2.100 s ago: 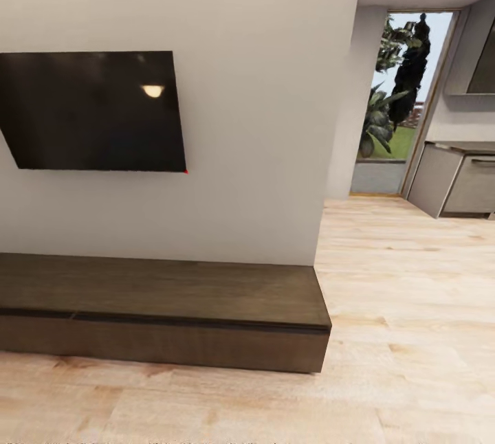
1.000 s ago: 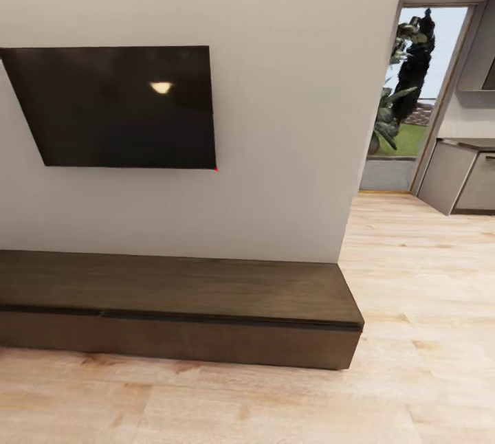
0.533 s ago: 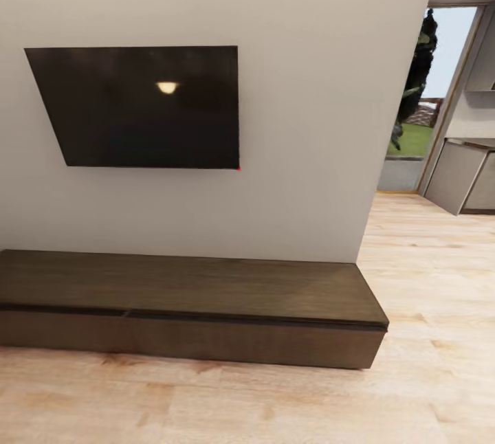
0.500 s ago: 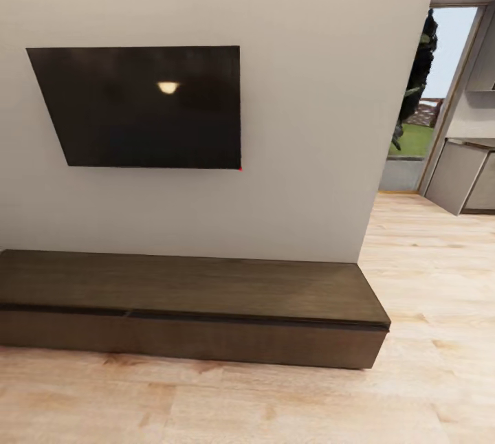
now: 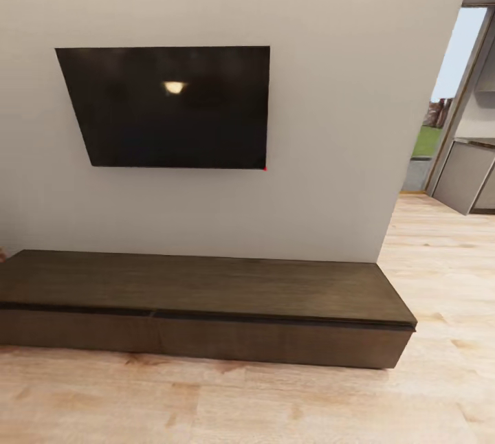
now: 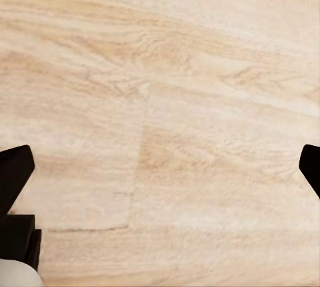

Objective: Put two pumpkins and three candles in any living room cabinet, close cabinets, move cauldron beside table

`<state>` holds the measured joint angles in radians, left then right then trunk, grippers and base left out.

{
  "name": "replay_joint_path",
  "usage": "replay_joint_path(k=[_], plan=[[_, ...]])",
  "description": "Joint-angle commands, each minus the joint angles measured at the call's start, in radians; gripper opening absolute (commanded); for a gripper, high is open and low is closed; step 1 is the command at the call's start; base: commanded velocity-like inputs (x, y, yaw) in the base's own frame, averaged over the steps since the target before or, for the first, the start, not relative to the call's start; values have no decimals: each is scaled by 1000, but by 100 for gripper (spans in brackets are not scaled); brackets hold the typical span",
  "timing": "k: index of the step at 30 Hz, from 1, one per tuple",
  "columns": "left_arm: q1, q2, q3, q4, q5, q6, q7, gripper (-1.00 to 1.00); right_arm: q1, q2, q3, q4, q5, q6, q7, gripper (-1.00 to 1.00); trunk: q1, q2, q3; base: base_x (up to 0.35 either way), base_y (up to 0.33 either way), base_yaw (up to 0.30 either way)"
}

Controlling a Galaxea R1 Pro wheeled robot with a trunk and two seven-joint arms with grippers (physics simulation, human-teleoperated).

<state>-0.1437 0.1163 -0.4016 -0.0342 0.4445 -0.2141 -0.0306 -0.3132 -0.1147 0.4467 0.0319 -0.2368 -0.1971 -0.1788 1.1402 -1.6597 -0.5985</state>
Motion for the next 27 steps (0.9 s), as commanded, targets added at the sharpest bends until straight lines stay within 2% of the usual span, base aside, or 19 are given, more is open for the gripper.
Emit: replay_joint_path(k=[1,8,27], plan=[[0,0,-8,0,11,-2,-3,100,-1,0,9,3,-19,-6,0,100,0,0,-1,0,336,0],[0,0,-7,0,13,-2,-2,100,0,-2,9,3,-41,-5,0,100,0,0,-1,0,336,0],[0,0,-6,0,16,-2,-3,100,-1,0,9,3,-43,-9,0,100,0,0,-1,0,336,0]])
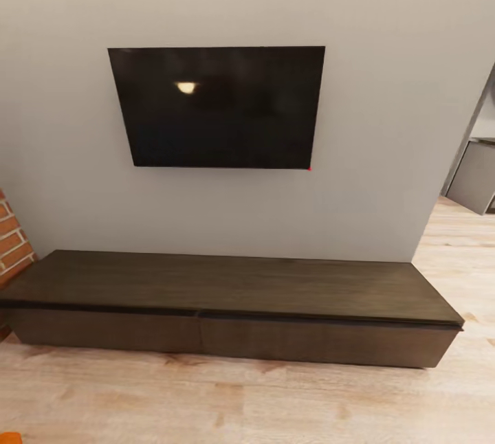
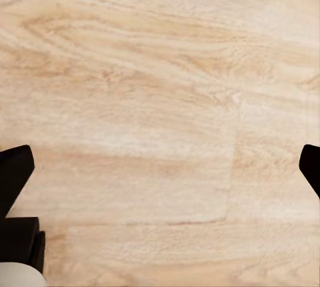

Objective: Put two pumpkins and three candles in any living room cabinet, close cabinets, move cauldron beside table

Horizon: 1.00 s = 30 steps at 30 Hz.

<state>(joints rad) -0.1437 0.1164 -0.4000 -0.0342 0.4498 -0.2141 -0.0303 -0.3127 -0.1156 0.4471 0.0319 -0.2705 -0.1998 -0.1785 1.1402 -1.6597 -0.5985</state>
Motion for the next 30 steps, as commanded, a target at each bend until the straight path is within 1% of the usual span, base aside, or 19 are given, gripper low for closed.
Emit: replay_joint_path(k=[1,10,13,17,30], plan=[[0,0,-8,0,10,-2,-3,100,-1,1,8,3,-9,-7,-1,100,0,0,-1,0,336,0],[-1,0,-8,0,10,-2,-3,100,-1,2,8,3,-13,-7,-1,100,0,0,-1,0,336,0],[0,0,-8,0,10,-2,-3,100,0,2,8,3,-37,-7,-1,100,0,0,-1,0,336,0],[0,0,-8,0,10,-2,-2,100,-1,3,8,3,-53,-7,-1,100,0,0,-1,0,336,0],[-1,0,-8,0,10,-2,-3,100,-1,4,8,3,-59,-7,0,100,0,0,-1,0,336,0]])
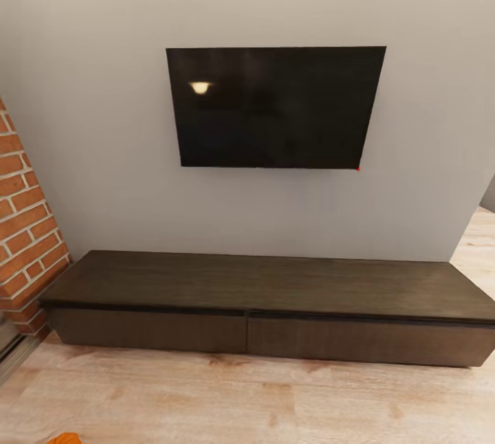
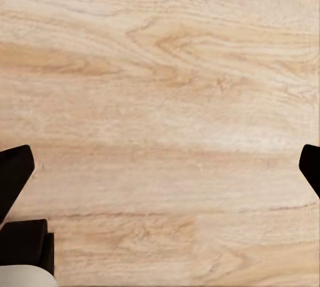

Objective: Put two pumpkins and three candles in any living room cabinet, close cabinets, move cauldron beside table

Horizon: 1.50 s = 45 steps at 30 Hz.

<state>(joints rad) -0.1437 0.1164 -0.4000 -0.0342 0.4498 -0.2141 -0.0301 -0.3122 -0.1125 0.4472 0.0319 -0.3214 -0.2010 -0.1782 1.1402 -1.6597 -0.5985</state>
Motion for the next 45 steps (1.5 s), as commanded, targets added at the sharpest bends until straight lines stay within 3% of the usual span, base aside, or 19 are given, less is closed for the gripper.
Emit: replay_joint_path(k=[1,35,37,39,45], plan=[[0,0,-8,0,10,-2,-3,100,-1,1,8,3,-8,-6,-1,100,0,0,-1,0,336,0],[0,2,-8,0,11,-2,-2,100,-2,2,7,3,-11,-9,0,100,0,0,-1,0,336,0],[0,2,-8,0,11,-2,-2,100,-2,1,6,3,-23,-10,0,100,0,0,-1,10,331,0],[0,2,-8,0,11,-2,-3,100,-2,-1,0,3,-60,-10,4,100,0,0,-1,47,308,0],[0,2,-9,0,10,-2,-3,100,-2,-4,-11,2,-209,-12,9,100,0,0,-1,64,200,0]])
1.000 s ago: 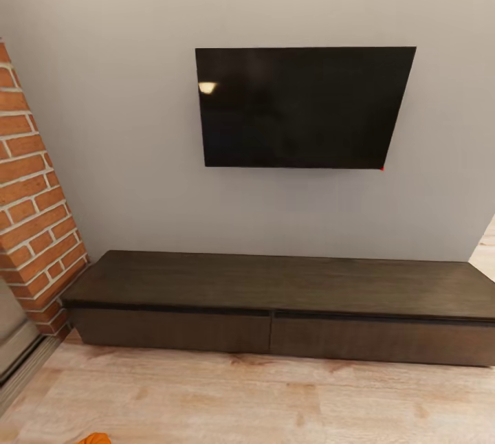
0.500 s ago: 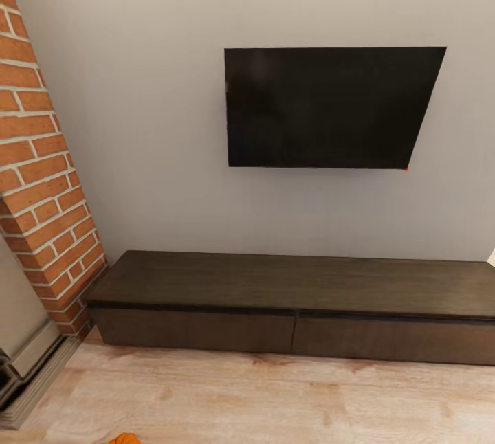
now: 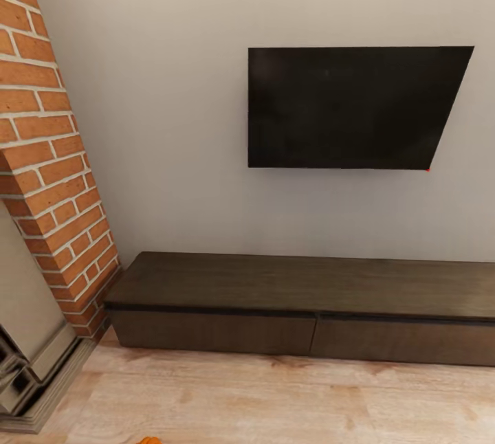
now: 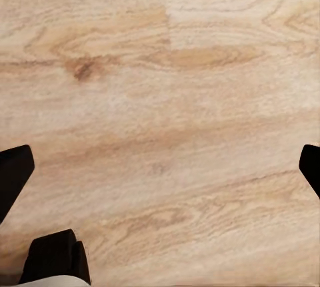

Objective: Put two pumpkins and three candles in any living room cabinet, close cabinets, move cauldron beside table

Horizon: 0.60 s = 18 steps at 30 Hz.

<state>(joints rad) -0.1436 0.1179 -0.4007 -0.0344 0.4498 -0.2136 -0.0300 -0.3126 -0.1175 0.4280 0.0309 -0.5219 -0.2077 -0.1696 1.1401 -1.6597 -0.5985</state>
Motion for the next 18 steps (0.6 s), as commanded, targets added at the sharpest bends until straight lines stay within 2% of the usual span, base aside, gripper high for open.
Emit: replay_joint_path(k=[1,7,13,18], plan=[[-1,0,-8,1,10,-3,-3,100,-1,1,8,3,-17,-5,0,100,0,0,-1,27,69,0],[-1,0,-9,1,10,-5,-2,100,-1,0,8,3,-46,-5,1,100,0,0,-1,11,27,0],[-1,0,-9,1,10,-6,-2,100,-2,-1,8,3,-45,-3,3,100,0,0,-1,2,14,0],[-1,0,-9,1,10,-6,-2,100,-2,-2,8,3,-45,2,2,100,0,0,-1,0,157,0]])
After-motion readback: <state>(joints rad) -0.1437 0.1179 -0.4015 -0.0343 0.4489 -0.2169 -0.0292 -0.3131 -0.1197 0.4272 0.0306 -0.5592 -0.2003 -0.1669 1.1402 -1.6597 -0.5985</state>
